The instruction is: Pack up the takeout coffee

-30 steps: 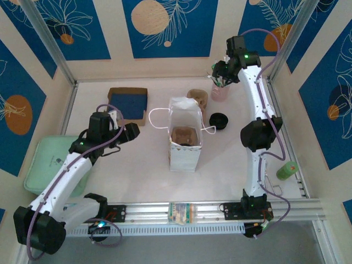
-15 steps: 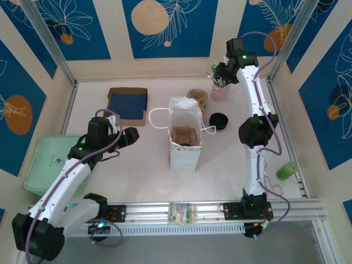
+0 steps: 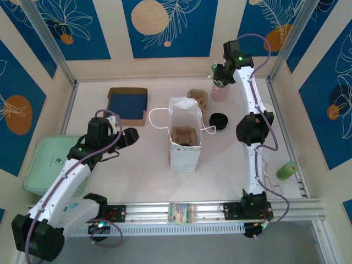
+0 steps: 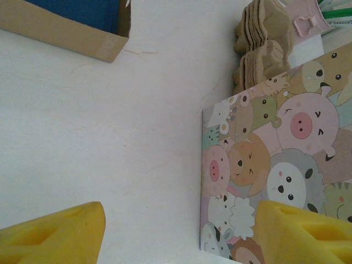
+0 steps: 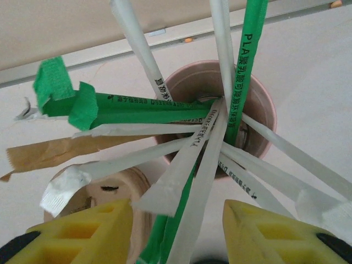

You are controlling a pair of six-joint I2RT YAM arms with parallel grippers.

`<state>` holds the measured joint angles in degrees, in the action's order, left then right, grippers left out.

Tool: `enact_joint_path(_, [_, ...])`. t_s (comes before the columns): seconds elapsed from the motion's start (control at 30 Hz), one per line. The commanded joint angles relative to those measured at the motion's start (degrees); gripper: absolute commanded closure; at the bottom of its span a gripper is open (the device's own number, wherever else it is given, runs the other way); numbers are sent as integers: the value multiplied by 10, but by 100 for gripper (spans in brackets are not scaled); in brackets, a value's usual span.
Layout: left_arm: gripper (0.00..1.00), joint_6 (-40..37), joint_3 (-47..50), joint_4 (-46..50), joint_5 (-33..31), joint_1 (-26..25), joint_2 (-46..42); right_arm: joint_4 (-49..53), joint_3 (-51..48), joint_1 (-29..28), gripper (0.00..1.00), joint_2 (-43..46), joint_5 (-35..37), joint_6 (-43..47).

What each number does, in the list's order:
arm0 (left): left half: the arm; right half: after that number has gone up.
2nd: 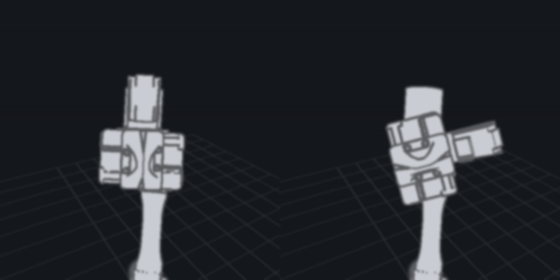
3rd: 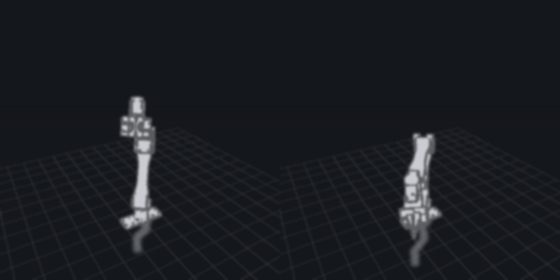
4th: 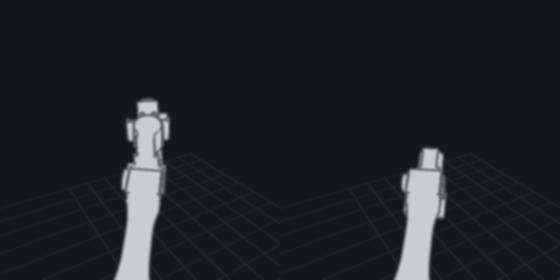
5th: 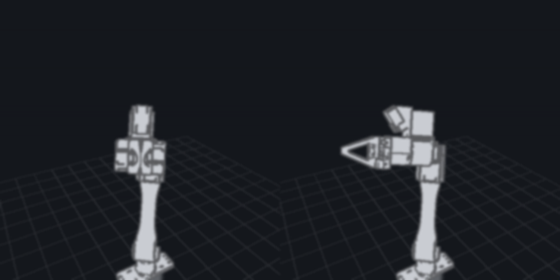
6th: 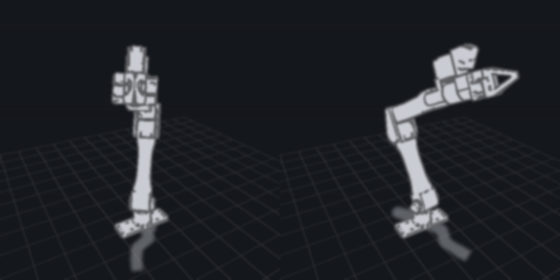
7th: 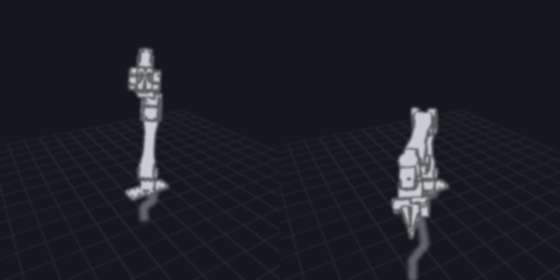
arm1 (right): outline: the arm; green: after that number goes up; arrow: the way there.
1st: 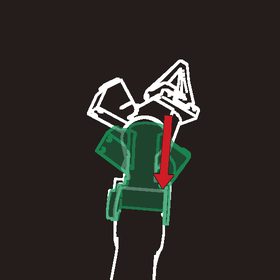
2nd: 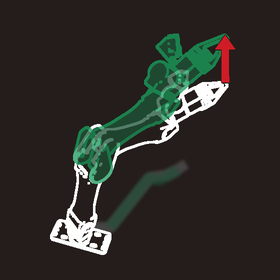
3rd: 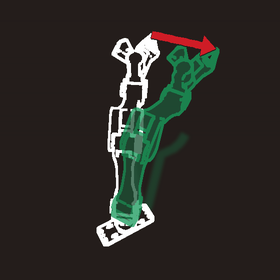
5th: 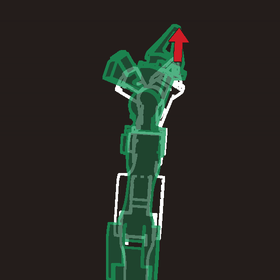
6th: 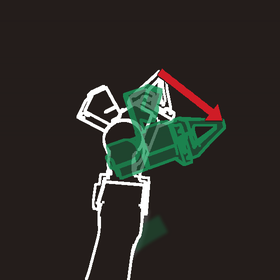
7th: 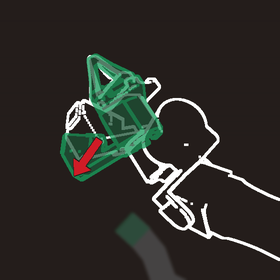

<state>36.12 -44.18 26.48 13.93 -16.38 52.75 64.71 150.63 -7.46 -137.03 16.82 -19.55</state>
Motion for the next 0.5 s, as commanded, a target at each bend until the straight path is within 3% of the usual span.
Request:
enact_joint_path(0.0, [27, -4, -9, 19, 1, 6, -19, -13, 31, 5, 54, -17, 11, 17])
enact_joint_path(0.47, [27, -9, -11, 33, -7, 5, -29, -26, 44, 6, 74, -37, 35, 29])
